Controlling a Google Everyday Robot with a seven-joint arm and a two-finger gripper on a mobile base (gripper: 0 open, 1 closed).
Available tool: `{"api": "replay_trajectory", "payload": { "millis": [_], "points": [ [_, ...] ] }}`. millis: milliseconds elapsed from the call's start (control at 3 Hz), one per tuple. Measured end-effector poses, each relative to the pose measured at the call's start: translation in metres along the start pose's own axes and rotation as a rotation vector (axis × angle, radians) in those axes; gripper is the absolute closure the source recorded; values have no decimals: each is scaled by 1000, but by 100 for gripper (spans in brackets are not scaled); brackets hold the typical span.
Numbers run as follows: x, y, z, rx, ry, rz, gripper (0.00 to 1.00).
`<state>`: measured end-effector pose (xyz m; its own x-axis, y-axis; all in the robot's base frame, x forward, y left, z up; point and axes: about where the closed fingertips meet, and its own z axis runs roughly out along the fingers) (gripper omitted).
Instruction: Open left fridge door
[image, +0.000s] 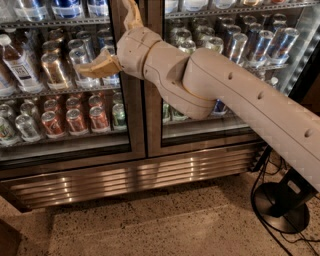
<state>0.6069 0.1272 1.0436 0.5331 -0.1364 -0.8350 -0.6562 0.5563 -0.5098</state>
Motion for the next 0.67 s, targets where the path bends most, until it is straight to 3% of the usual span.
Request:
{"api": "replay_trajectory", "payload": {
  "millis": [333,667],
  "points": [
    [0,0,0,0,0,-1,0],
    [1,3,0,-44,-60,86,0]
  ]
}}
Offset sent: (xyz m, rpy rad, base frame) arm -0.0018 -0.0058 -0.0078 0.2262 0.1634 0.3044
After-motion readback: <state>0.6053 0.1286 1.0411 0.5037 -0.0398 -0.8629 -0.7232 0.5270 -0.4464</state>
